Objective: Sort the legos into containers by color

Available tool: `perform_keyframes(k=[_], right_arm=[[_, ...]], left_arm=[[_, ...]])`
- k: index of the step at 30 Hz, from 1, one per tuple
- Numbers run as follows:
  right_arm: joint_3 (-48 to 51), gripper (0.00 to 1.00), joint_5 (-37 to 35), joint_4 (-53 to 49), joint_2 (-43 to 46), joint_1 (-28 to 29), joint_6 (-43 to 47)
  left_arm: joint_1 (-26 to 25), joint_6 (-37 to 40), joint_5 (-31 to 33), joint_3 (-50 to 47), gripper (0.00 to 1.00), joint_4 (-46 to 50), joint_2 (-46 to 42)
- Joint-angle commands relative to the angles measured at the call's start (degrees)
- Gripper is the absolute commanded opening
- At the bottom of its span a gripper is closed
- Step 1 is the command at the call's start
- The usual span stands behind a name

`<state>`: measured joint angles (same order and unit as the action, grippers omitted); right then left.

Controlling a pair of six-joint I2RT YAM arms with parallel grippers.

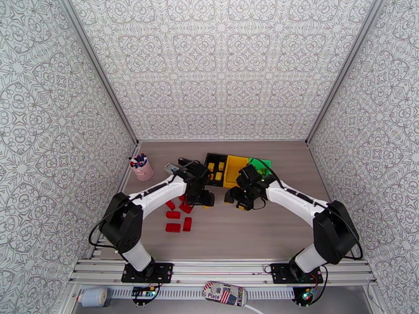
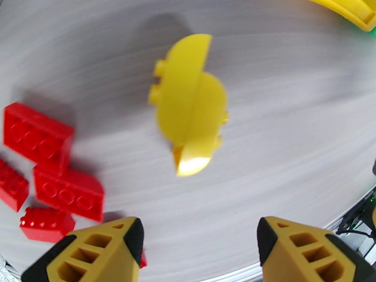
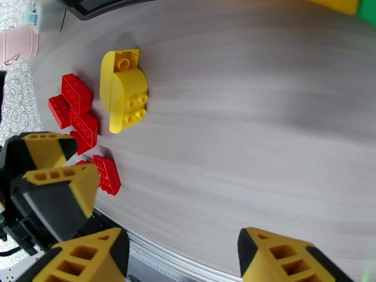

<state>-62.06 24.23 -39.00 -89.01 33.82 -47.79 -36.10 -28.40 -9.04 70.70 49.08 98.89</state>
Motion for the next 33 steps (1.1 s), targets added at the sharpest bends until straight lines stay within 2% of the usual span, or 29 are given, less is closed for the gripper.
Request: perform_keyframes(k=[1, 8, 21, 29, 33], right_arm=[[1.36, 0.66, -1.83, 0.26, 2.54, 0.37, -1.12], [3.19, 0.66, -2.96, -0.06, 5.38, 0.37, -2.28], [5.02, 0.65, -3.84, -0.26, 7.71, 0.45, -3.44], [4.65, 0.64, -3.84, -0.46, 7.71, 0.37, -3.5], [4.51, 0.64, -3.67, -0.23, 7.38, 0.38, -3.49]], left_arm=[[-0.98, -0.56, 1.02, 0.37, 0.69, -3.51, 3.7], [-1.85, -0.26, 1.82, 3.51, 0.69, -3.63, 9.6], [-3.1, -2.21, 5.77, 10.57, 0.61, -1.06, 15.6], [-3.37, -3.14, 8.14, 11.92, 0.45, 0.88, 17.04], [-3.45, -3.24, 8.78, 11.32, 0.32, 0.8, 15.93]])
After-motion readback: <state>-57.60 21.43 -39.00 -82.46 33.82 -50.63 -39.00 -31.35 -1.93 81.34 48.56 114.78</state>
